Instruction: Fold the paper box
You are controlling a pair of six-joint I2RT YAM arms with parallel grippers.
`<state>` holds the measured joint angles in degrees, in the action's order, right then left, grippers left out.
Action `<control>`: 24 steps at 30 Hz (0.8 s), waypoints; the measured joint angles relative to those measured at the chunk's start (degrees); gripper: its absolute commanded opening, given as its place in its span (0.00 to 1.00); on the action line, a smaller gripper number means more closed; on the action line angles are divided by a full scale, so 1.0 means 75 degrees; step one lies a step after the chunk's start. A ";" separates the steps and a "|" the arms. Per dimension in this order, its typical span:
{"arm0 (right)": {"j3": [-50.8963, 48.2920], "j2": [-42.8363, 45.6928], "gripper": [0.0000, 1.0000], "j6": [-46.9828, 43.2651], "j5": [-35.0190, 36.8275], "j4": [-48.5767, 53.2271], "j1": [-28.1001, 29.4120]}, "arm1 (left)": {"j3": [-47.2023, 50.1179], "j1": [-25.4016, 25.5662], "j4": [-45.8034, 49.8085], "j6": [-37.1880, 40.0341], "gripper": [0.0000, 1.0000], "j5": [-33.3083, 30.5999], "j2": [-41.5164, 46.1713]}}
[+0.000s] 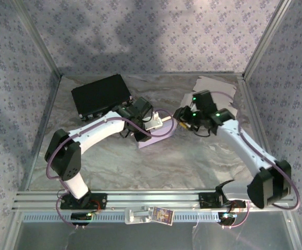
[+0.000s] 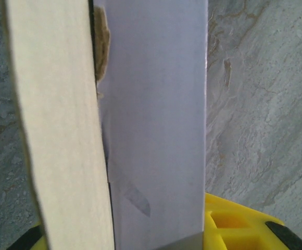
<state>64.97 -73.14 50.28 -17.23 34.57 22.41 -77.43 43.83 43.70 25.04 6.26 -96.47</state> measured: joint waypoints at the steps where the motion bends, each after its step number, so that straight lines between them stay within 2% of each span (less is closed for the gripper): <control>1: 0.0090 0.0207 0.48 -0.0519 -0.0055 0.0117 -0.0294 | 0.0000 -0.0017 0.0044 0.0143 0.27 0.0052 0.0055; 4: 0.0236 0.0545 0.47 -0.1979 -0.0353 0.0280 -0.0973 | 0.0038 -0.0082 0.0198 0.0527 0.26 0.0201 0.0227; 6: 0.0268 0.0557 0.47 -0.2938 -0.0522 0.0411 -0.1096 | 0.0114 -0.0102 0.0321 0.0766 0.28 0.0312 0.0370; 9: 0.0289 0.0475 0.47 -0.4217 -0.0548 0.0749 -0.0863 | 0.0195 -0.0146 0.0562 0.1128 0.28 0.0458 0.0516; 15: 0.0551 0.0114 0.46 -0.6135 -0.0335 0.1309 0.0152 | 0.0507 -0.0146 0.0822 0.1588 0.29 0.0615 0.0562; 24: 0.0816 -0.0930 0.44 -0.7475 -0.0117 0.1932 0.0405 | 0.0600 -0.0146 0.0819 0.1719 0.30 0.0673 0.0562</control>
<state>71.09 -80.12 -5.78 -18.11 49.06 25.45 -72.93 42.74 49.84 37.93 11.31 -92.25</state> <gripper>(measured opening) 0.450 0.299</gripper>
